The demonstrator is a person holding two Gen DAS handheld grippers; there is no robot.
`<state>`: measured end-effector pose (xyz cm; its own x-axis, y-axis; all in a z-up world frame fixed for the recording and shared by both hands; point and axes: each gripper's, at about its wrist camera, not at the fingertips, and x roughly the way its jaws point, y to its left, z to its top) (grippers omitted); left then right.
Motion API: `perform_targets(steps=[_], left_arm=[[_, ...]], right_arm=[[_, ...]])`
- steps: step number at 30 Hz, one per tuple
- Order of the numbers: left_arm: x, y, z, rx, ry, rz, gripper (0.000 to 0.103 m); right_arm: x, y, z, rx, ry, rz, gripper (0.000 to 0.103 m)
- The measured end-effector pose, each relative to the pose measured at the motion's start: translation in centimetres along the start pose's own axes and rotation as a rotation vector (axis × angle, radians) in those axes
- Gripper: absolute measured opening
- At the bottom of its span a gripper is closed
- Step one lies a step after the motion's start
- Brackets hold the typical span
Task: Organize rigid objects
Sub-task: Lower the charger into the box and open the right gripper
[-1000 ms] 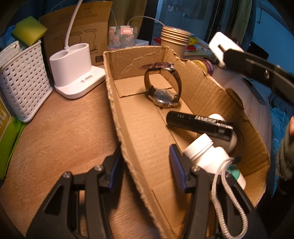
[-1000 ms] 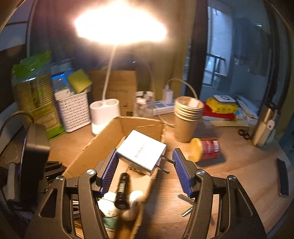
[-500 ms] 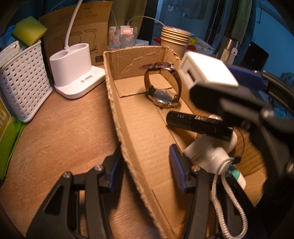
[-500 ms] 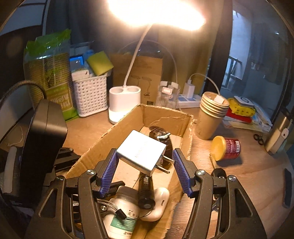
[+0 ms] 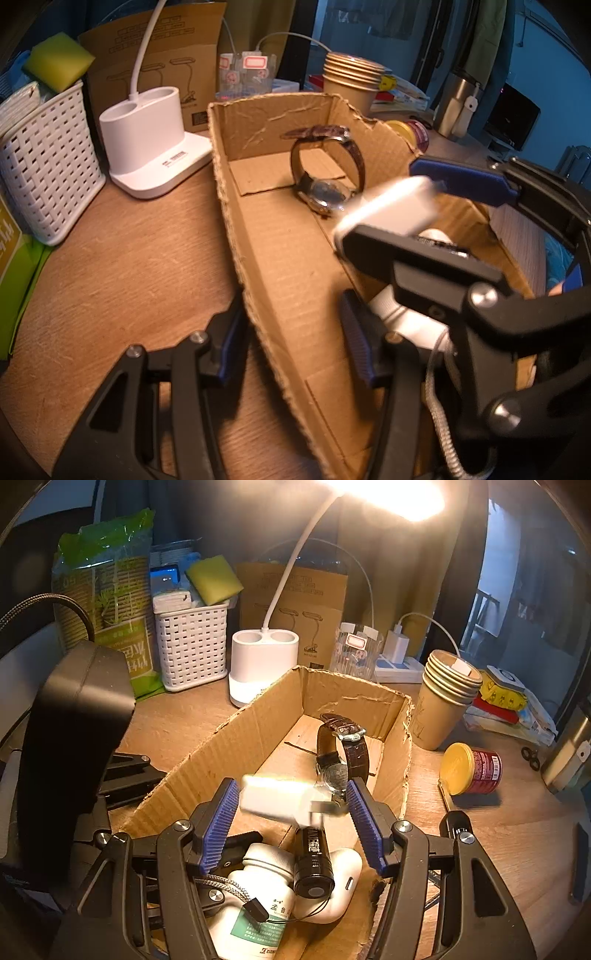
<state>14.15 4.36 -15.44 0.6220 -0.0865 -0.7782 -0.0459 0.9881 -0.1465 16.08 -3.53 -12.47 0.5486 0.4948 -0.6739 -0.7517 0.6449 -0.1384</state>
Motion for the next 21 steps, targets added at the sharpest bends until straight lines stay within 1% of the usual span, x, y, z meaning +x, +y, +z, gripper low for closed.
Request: perform_targets(steps=[14, 21], left_arm=[[0.04, -0.05, -0.01, -0.001, 0.000, -0.002, 0.052], [0.04, -0.05, -0.01, -0.001, 0.000, -0.002, 0.052]], right_arm=[[0.12, 0.00, 0.00, 0.004, 0.001, -0.007, 0.064], [-0.63, -0.84, 0.09, 0.024, -0.011, -0.024, 0.064]])
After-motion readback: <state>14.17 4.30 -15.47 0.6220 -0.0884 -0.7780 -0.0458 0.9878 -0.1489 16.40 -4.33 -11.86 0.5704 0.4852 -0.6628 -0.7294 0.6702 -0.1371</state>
